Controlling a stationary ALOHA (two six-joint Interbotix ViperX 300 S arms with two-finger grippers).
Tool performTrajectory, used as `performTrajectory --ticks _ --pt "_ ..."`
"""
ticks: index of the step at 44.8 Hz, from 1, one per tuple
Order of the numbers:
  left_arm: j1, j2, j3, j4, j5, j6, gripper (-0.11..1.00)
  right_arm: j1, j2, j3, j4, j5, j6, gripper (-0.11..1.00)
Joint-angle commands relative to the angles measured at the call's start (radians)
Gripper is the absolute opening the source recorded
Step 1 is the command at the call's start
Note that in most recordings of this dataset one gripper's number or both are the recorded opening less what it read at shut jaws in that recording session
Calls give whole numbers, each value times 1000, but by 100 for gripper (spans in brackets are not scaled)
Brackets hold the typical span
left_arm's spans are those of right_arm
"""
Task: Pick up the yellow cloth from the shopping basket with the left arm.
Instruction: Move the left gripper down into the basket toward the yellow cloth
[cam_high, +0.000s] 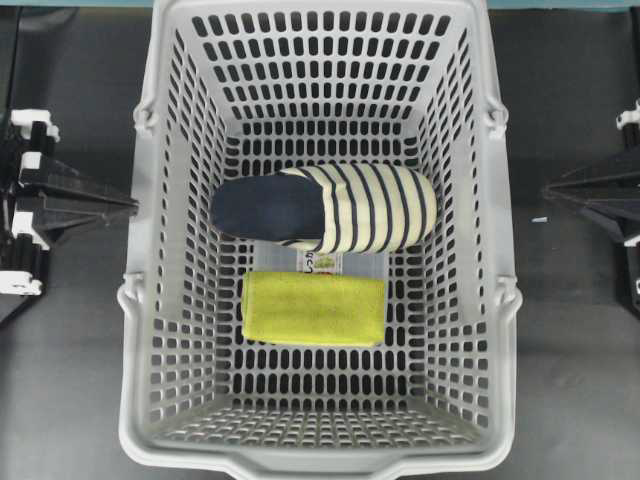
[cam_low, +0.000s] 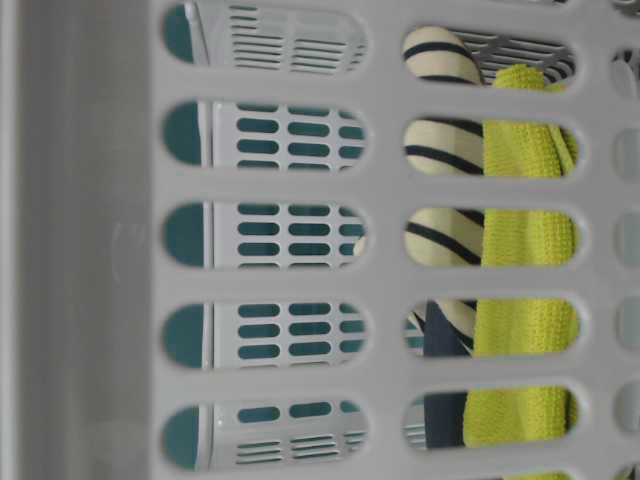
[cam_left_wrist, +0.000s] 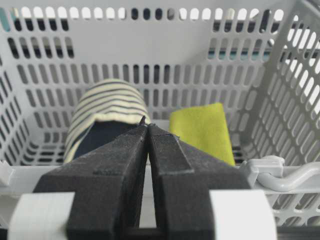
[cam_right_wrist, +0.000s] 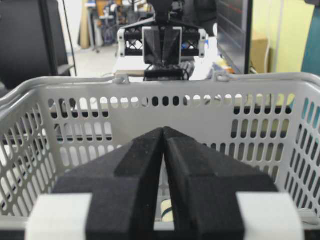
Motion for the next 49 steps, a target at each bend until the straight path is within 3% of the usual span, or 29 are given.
performTrajectory --ticks 1,10,16,18,27,30,36,44,46,49 --pt "-8 -11 -51 40 35 -15 6 3 18 -23 3 -8 9 0" --pt "-8 17 -163 40 212 -15 0 3 114 -60 15 44 49 0" --pt "-2 67 -279 40 411 -15 0 5 190 -92 15 89 75 4" --pt "-3 94 -330 41 469 -14 0 3 206 -103 15 84 71 11" --pt "-23 201 -483 41 583 -12 1 -8 212 -115 15 57 78 69" --pt "-28 252 -531 41 623 -14 3 0 212 -120 14 64 77 79" --pt "-31 380 -630 40 710 -14 30 3 204 -120 15 83 78 79" --pt "-69 561 -765 41 804 -49 80 3 195 -120 15 86 81 78" --pt "-81 617 -805 41 819 -64 87 3 187 -120 15 86 83 78" --pt "-103 683 -845 41 841 -61 88 2 173 -121 15 89 83 78"
